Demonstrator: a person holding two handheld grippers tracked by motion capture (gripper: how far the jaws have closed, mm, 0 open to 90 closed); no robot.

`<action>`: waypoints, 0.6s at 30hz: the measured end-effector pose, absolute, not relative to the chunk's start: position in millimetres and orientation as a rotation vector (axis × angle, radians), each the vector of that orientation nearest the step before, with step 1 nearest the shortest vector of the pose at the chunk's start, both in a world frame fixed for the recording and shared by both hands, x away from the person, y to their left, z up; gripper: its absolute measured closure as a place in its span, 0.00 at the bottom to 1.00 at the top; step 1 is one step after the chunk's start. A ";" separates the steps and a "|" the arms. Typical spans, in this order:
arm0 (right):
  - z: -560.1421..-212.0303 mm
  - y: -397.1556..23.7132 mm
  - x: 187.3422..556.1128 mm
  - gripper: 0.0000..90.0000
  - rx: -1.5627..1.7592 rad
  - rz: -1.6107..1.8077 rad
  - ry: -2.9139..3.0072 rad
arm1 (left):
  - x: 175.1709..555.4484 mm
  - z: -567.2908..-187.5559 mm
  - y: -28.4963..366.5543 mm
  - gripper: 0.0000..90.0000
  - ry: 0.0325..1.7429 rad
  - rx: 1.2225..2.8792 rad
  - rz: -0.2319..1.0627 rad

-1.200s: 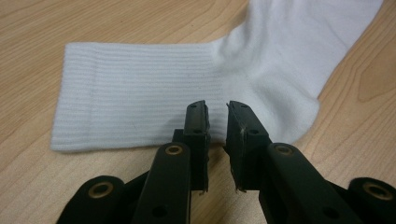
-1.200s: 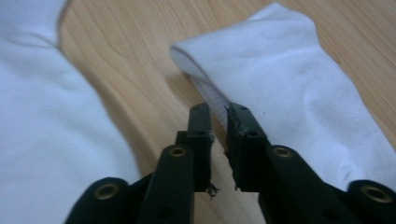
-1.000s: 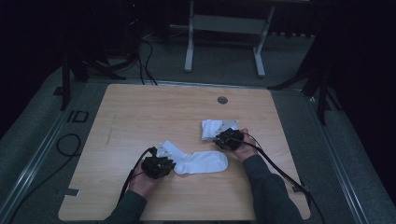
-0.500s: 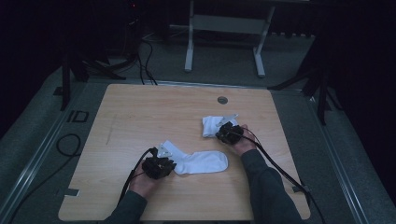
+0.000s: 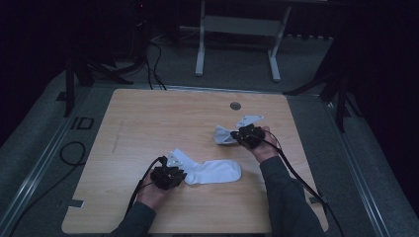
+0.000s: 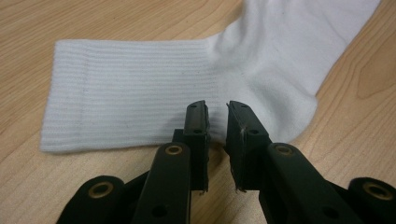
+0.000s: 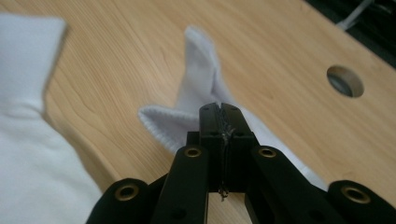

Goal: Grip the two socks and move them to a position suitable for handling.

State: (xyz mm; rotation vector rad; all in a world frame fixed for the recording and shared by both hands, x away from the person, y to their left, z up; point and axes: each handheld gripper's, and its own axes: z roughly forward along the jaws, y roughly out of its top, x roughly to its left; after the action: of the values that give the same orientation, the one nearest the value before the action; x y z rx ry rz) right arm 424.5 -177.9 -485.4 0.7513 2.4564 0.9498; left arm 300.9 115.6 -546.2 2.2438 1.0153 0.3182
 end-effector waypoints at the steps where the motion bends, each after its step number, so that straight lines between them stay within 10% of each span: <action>1: -481.8 -178.1 423.5 0.99 0.740 0.960 2.453 | 300.9 -546.2 115.7 0.87 1.016 2.243 0.318; 18: -459.9 -139.2 395.5 1.00 0.599 1.110 2.552 | 301.4 -545.8 116.9 0.87 1.018 2.242 0.321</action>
State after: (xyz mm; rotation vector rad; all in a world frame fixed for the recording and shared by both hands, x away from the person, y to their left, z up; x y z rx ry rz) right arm 395.5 -139.2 -459.9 0.5986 2.5516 1.1099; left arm 301.4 116.9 -545.8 2.2424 1.0184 0.3208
